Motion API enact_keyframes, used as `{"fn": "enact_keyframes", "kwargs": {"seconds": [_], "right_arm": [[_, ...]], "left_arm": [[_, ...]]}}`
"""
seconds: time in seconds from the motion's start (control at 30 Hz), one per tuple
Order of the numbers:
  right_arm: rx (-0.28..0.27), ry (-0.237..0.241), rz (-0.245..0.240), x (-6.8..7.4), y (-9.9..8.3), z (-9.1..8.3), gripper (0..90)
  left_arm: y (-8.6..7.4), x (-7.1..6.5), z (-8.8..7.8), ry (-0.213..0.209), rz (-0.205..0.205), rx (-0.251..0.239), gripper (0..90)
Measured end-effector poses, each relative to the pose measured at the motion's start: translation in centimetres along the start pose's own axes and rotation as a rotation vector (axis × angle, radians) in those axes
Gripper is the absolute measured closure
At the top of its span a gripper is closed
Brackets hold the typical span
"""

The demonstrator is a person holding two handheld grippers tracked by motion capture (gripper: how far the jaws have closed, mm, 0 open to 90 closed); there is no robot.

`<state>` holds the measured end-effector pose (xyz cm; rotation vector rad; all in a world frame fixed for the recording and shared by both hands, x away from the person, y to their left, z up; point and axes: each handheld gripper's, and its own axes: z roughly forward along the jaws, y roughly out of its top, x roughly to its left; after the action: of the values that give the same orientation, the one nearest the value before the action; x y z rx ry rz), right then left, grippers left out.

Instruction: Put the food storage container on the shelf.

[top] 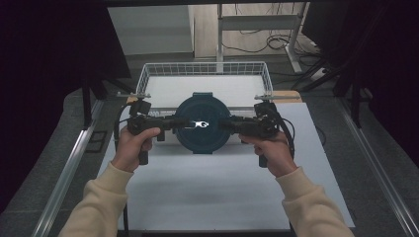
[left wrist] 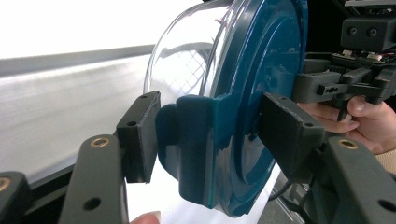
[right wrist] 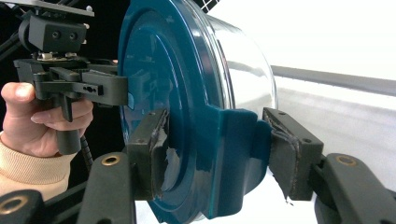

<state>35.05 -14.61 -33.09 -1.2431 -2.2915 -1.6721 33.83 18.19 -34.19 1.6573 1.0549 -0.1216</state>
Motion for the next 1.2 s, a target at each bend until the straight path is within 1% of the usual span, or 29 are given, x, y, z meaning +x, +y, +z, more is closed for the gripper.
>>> {"fn": "enact_keyframes", "kwargs": {"seconds": [0.13, 0.23, 0.27, 0.3, 0.33, 0.43, 0.5, 0.53, 0.57, 0.67, 0.73, 0.77, 0.83, 0.87, 0.9, 0.93, 0.97, 1.0, 1.03, 1.07, 1.1, 1.2], "right_arm": [[0.001, -0.002, -0.004, 0.0, 0.6, -0.1, 42.8], [-0.001, -0.008, -0.009, 0.0, 1.5, -0.3, 42.8], [-0.001, -0.008, -0.009, 0.0, 1.5, -0.3, 42.8], [-0.007, -0.011, -0.011, 0.0, 1.9, -0.4, 42.7], [-0.007, -0.013, -0.010, -0.1, 2.2, -0.5, 42.8], [-0.013, -0.015, -0.008, -0.2, 2.7, -0.7, 42.7], [-0.015, -0.013, -0.010, -0.4, 3.0, -0.8, 42.7], [-0.015, -0.013, -0.010, -0.4, 3.0, -0.8, 42.7], [-0.014, -0.012, -0.010, -0.5, 3.3, -0.9, 42.8], [-0.014, -0.013, -0.007, -0.6, 3.8, -1.0, 42.8], [-0.012, -0.014, -0.014, -0.8, 4.5, -1.2, 42.8], [-0.012, -0.015, -0.016, -0.8, 4.7, -1.2, 42.7], [-0.009, -0.016, -0.022, -0.9, 5.2, -1.2, 42.7], [-0.008, -0.017, -0.021, -0.9, 5.4, -1.2, 42.7], [-0.005, -0.019, -0.021, -1.0, 5.7, -1.2, 42.7], [-0.003, -0.020, -0.022, -1.1, 5.9, -1.1, 42.7], [0.000, -0.022, -0.023, -1.2, 6.2, -1.1, 42.7], [0.000, -0.022, -0.023, -1.2, 6.2, -1.1, 42.7], [0.005, -0.023, -0.023, -1.3, 6.7, -1.0, 42.7], [0.007, -0.022, -0.023, -1.4, 7.0, -0.9, 42.7], [0.007, -0.022, -0.024, -1.5, 7.2, -0.8, 42.7], [0.007, -0.016, -0.024, -1.9, 8.1, -0.5, 42.7]], "left_arm": [[0.6, 0.1, 0.0, -0.006, 0.001, -0.001, 40.5], [1.5, 0.0, 0.1, -0.011, 0.004, -0.006, 40.5], [1.5, 0.0, 0.1, -0.011, 0.004, -0.006, 40.5], [1.7, -0.1, 0.2, -0.014, 0.002, -0.007, 40.4], [2.2, -0.1, 0.3, -0.016, 0.002, -0.006, 40.5], [2.9, -0.3, 0.5, -0.013, 0.006, -0.005, 40.4], [3.3, -0.4, 0.6, -0.010, 0.016, -0.004, 40.5], [3.3, -0.4, 0.6, -0.010, 0.016, -0.004, 40.4], [3.7, -0.5, 0.7, -0.008, 0.021, -0.005, 40.5], [4.1, -0.5, 0.8, -0.010, 0.015, -0.008, 40.5], [4.7, -0.6, 0.8, -0.012, 0.018, -0.014, 40.5], [4.7, -0.6, 0.8, -0.012, 0.018, -0.014, 40.5], [5.3, -0.5, 1.0, -0.015, 0.021, -0.018, 40.5], [5.3, -0.5, 1.0, -0.015, 0.021, -0.018, 40.5], [5.7, -0.3, 1.1, -0.019, 0.015, -0.019, 40.5], [5.7, -0.3, 1.1, -0.019, 0.015, -0.019, 40.5], [6.1, -0.1, 1.2, -0.022, 0.005, -0.019, 40.4], [6.1, -0.1, 1.2, -0.022, 0.005, -0.019, 40.4], [6.6, 0.1, 1.3, -0.025, -0.006, -0.017, 40.4], [6.6, 0.1, 1.3, -0.025, -0.006, -0.017, 40.4], [7.1, 0.3, 1.3, -0.023, -0.006, -0.018, 40.4], [7.8, 0.6, 1.4, -0.017, -0.009, -0.019, 40.4]]}}
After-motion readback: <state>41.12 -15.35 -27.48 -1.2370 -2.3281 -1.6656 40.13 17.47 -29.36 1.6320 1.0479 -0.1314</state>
